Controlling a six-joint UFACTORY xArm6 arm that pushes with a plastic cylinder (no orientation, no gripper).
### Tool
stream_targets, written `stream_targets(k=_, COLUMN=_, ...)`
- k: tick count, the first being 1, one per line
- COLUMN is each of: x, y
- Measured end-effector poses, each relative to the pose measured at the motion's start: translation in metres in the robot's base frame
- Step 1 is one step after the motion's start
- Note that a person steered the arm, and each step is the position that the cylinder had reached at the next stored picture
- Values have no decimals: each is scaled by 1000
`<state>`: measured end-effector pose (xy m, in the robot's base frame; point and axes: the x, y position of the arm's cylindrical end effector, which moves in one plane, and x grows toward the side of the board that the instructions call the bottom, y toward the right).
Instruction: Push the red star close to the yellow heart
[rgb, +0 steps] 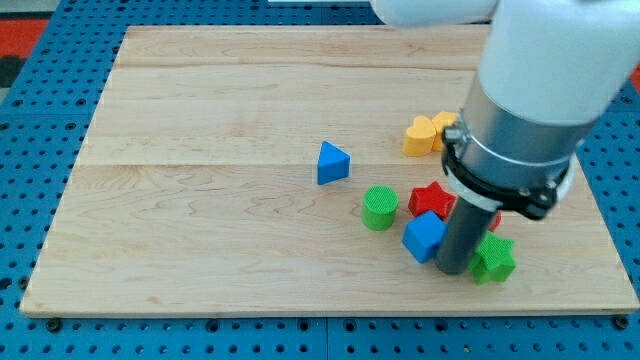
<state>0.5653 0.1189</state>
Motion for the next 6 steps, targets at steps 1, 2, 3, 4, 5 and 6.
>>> stream_targets(k=1, x=-19, y=-12)
stream_targets(k=2, x=-30, y=-22)
stream_targets(k=3, x=-17, y=-23)
stream_targets(k=4, x=3, y=-18)
stream_targets(k=5, x=-22, y=-14)
stream_targets(k=6, x=-45, y=-14)
